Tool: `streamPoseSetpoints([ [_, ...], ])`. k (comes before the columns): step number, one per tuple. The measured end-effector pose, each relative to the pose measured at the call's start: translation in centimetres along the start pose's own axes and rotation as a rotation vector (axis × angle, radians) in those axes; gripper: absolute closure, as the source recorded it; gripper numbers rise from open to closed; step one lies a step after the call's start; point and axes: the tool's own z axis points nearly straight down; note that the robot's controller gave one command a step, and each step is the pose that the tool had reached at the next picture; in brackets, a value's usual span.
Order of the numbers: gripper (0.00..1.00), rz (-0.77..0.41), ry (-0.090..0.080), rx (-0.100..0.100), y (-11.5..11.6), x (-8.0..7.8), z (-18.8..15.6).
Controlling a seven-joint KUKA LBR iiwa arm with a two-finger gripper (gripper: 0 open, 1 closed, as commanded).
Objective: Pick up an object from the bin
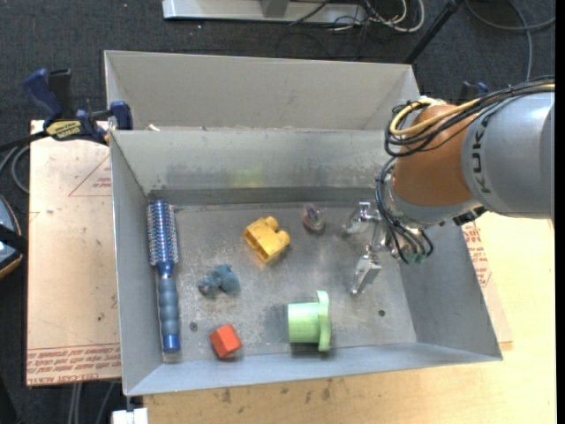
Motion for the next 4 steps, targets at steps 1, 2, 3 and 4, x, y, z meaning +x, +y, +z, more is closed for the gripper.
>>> streamPoseSetpoints([
  [1,0.0,-0.385,-0.001,0.0,8.5,6.0,-5.9],
  [2,0.0,-0.437,0.002,-0.002,17.6,6.4,-0.7],
  [3,0.0,-0.45,-0.009,0.006,27.3,8.5,0.4],
  [4,1.0,-0.447,-0.012,0.004,27.1,8.3,0.2],
])
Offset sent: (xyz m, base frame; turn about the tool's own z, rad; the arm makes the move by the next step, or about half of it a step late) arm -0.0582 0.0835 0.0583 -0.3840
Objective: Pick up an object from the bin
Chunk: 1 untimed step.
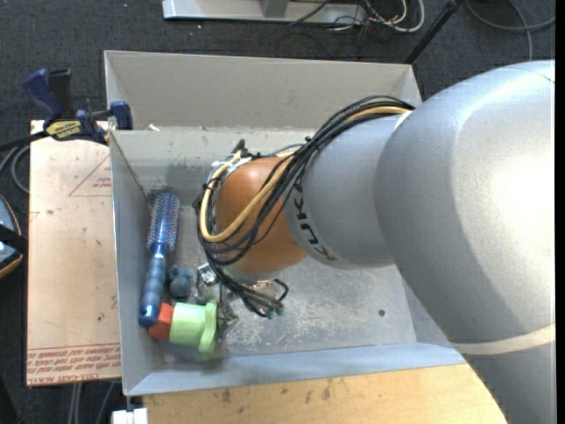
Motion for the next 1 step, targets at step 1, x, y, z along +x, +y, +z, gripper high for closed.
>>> streamPoseSetpoints([
  [1,1.0,-0.028,0.001,-0.004,0.01,-0.61,-15.81],
])
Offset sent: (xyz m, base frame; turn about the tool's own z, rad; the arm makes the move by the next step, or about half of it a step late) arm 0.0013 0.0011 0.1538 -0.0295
